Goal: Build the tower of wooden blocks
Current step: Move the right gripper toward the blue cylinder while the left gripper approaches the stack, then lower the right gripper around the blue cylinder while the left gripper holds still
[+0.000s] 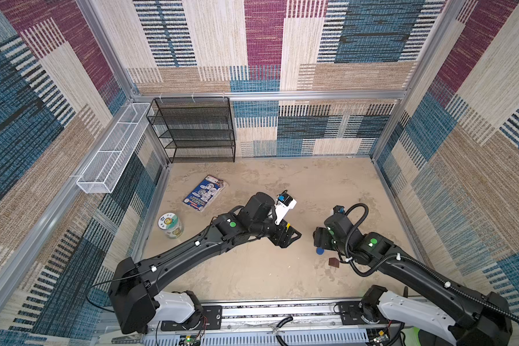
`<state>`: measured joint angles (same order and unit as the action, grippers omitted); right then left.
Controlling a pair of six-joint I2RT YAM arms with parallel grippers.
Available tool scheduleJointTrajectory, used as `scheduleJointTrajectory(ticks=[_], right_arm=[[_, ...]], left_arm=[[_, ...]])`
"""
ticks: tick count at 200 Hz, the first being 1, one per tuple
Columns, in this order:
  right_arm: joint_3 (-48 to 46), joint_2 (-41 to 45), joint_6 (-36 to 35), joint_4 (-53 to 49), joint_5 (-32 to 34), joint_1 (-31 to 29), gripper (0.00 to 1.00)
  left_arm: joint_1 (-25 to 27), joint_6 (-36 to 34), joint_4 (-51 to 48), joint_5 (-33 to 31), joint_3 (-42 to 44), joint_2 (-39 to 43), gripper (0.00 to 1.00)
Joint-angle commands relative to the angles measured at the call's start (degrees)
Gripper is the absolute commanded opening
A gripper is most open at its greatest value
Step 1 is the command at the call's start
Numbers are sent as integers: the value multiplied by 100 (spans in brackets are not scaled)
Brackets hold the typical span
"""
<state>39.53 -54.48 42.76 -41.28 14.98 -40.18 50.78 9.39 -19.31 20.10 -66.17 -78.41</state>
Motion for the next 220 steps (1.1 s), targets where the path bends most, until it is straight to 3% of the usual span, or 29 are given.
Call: scheduleJointTrajectory(ticks=[1,22,52,76,111,158,190,220], right_arm=[[-355,165,443,214,-99,69,71],[-648,195,583,395,-216,103,66],[-768,-4,701,444,-299,116,65],[-774,-306,553,628,-462,119,50],[-650,-696,398,681,-432,123,51],[-543,-962,294,699,-283,151,47],[-570,-983,216,813,-364,186,46],[-535,-1103,143,874,-417,205,48]], left_arm=[[1,-967,267,573,-190,-158,79],[-2,-1298,494,773,-142,-332,79],[4,-1238,364,875,-163,-591,80],[27,-1370,-297,609,-496,-777,81],[26,-1509,-1273,24,-1096,-1159,85],[24,-1558,-2309,-1,-1561,-1665,88],[22,-1693,-2694,-499,-1663,-1788,92],[28,-1692,-2806,-536,-1715,-1815,94]])
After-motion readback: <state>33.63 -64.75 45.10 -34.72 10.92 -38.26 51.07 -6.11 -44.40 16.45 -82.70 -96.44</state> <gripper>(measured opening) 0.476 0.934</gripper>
